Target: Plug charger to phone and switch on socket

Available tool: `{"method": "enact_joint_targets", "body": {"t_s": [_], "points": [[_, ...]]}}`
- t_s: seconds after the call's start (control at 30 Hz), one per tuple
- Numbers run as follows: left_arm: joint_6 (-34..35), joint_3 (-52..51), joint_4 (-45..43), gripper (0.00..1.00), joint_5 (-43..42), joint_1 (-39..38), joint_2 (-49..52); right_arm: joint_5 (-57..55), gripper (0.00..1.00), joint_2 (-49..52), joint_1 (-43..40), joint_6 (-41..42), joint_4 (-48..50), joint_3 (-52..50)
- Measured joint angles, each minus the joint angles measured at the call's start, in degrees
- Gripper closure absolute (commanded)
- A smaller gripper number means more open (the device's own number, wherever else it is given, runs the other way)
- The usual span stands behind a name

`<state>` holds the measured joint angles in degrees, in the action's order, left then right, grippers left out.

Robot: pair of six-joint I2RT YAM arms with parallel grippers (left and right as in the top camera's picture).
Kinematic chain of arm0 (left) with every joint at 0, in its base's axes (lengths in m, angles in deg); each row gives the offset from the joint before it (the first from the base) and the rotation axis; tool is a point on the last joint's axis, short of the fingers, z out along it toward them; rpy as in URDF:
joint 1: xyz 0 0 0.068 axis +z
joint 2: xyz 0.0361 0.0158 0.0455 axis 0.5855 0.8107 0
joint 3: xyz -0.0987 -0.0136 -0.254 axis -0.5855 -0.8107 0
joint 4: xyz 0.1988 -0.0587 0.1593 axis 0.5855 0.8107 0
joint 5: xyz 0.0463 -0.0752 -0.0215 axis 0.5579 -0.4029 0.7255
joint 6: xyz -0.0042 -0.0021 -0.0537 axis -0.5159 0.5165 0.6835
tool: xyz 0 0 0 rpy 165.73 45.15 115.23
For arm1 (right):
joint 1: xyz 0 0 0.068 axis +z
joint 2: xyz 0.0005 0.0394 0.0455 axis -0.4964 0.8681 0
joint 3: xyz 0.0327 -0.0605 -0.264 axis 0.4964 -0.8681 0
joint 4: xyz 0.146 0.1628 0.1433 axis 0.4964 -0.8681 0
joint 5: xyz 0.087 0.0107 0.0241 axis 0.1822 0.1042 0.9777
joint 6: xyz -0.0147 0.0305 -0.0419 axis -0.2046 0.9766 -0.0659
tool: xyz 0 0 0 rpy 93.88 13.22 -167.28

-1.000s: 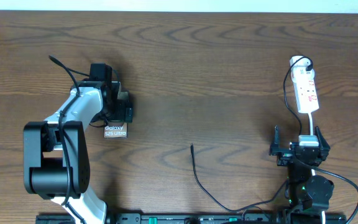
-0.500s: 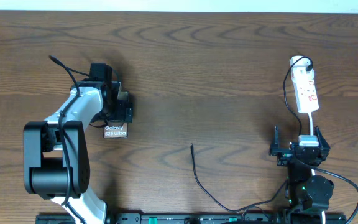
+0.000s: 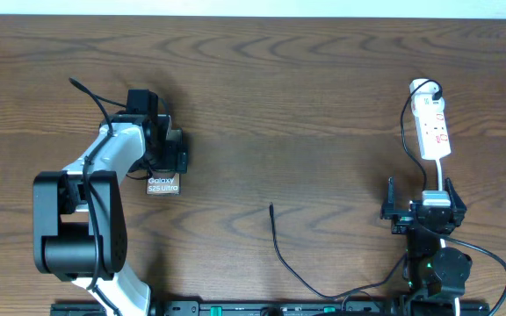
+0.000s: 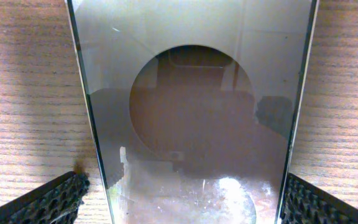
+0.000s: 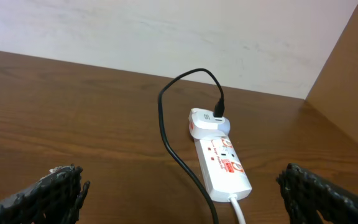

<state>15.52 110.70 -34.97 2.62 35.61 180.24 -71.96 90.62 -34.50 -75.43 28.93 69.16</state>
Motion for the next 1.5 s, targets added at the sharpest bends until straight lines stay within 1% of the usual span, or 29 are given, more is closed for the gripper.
{"method": "enact_joint_targets", "body": {"t_s": [1.07, 1.13, 1.5], "points": [[-1.53, -0.07, -0.98, 0.0, -0.07, 0.0, 0.0, 0.0, 0.01, 0.0, 0.0, 0.0, 0.0, 0.0], [-1.53, -0.07, -0.98, 0.03, -0.07, 0.0, 0.0, 0.0, 0.01, 0.0, 0.0, 0.02, 0.0, 0.0], [-1.66, -0.07, -0.98, 0.03, -0.07, 0.0, 0.0, 0.0, 0.01, 0.0, 0.0, 0.0, 0.0, 0.0]]}}
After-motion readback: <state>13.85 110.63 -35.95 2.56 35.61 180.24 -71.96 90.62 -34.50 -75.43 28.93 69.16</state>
